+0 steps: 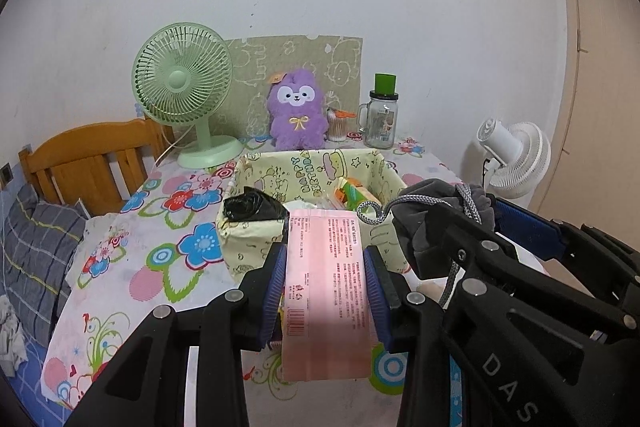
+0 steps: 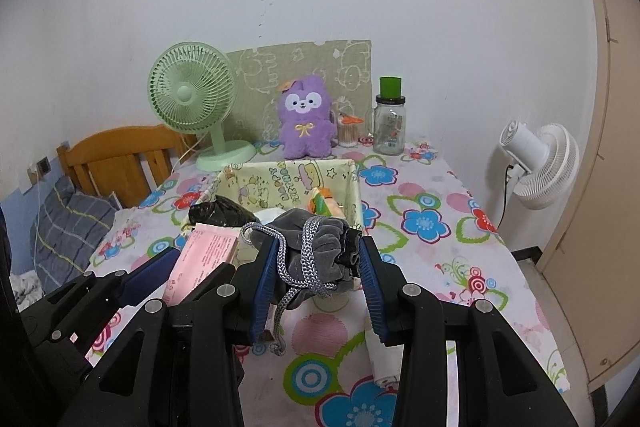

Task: Organize soft objects
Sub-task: 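Lift the pink packet with the left tool while the right tool carries the grey pouch over the basket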

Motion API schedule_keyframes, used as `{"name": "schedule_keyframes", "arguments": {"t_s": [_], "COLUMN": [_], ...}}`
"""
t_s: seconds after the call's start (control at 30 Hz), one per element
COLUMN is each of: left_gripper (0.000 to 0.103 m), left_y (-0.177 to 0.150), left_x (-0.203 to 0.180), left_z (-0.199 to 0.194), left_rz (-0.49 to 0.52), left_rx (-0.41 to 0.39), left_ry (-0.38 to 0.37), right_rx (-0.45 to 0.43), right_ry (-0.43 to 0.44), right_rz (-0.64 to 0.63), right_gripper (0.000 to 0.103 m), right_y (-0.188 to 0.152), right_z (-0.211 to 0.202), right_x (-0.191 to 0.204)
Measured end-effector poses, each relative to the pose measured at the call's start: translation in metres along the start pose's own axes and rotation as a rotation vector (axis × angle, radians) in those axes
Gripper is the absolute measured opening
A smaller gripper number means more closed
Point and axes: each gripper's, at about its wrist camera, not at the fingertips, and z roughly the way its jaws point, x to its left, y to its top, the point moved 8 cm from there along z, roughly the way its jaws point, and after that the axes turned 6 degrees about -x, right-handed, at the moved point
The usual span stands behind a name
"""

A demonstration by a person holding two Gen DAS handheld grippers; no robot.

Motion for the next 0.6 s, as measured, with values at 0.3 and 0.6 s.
{"name": "schedule_keyframes", "arguments": {"t_s": [0.3,0.6], "left_gripper": [0.039,0.040], "left_y": [0.015,0.027], "left_x": [0.002,0.008], "left_z": [0.010,0.028], "left_rz": [0.000,-0.003], "left_rx": [-0.015,-0.016], "left_ry": [0.007,0.014], "right_rx": [-0.012,-0.015], "right_ry": [0.008,0.019], "right_rz": [0.009,0.013], "right_gripper": [0.044,0.044], "right_y": [0.014,0.026], "right_z": [0.012,0.029], "right_x": [-0.002,0.000]}}
